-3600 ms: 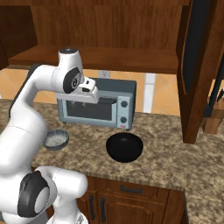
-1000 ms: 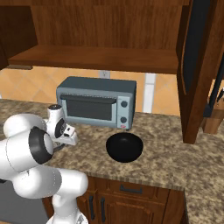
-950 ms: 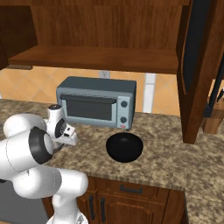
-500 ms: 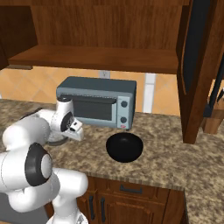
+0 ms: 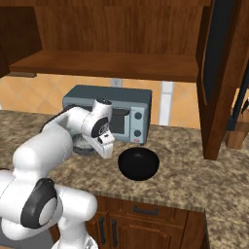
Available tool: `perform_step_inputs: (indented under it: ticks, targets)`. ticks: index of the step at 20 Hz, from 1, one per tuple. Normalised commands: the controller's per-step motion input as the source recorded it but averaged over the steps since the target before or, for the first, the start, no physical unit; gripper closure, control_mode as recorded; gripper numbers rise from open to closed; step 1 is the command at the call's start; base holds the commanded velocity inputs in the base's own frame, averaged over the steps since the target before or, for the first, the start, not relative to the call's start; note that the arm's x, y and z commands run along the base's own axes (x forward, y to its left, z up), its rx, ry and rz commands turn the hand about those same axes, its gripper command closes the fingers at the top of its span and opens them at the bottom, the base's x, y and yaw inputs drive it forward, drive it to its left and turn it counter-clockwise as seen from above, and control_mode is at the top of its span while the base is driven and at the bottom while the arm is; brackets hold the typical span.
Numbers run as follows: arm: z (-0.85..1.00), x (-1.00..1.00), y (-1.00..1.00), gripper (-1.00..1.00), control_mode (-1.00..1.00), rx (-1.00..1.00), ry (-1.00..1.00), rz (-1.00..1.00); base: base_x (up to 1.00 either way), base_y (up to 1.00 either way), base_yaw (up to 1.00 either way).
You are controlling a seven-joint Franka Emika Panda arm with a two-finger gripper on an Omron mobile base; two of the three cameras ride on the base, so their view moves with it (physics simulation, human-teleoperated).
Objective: Pick up the bowls on the counter and stack them on top of one another in the open cabinet. Place the smaller bowl on top of the larger bowl.
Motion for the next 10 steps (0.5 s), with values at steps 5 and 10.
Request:
perform_step_inputs:
  ticks: [5,10]
  targets:
    - [0.14,-0.06,-1.0,1.0,-1.0,0.06,0.35,-0.48,0.0,0.0,0.0]
    - [-0.03,-0.06,-1.0,1.0,-1.0,0.01,0.13,-0.44,0.0,0.0,0.0]
